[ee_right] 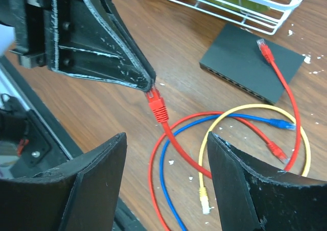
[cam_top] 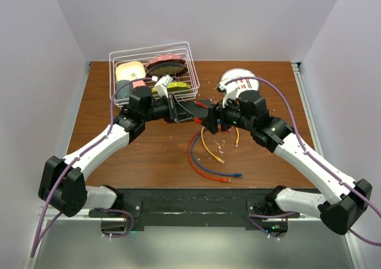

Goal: Insert the plug into the switch port

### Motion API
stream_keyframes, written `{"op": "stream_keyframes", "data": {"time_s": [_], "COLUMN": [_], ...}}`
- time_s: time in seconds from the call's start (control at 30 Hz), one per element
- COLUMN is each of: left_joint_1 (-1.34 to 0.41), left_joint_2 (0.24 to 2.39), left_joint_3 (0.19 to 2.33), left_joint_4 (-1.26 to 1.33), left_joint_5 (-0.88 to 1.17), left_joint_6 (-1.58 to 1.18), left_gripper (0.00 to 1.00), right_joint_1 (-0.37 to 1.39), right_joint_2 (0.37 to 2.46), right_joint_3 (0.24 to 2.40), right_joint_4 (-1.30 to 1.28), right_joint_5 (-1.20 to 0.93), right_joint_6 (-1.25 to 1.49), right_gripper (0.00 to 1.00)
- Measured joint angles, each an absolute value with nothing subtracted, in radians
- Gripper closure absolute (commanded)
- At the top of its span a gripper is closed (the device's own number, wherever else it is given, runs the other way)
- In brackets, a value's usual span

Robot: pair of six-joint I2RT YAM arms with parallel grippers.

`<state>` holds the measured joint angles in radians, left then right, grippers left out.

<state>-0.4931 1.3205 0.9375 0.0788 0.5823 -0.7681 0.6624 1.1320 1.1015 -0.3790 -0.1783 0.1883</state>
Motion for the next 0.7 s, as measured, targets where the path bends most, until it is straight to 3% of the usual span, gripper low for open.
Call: {"op": "stream_keyframes", "data": {"time_s": [0.7], "left_joint_1": [-0.498], "left_joint_2": [1.333], "left_joint_3": [0.939], "left_joint_4": [0.062], "left_joint_5": [0.595], "left_joint_6": [-0.769], "left_gripper": [1.0], "right_joint_1": [0.702], "right_joint_2": [1.253], "right_joint_3": [1.093], "right_joint_4": [-0.344], "right_joint_5": [-0.176], "right_joint_6": [0.155], "right_gripper": [0.54]}}
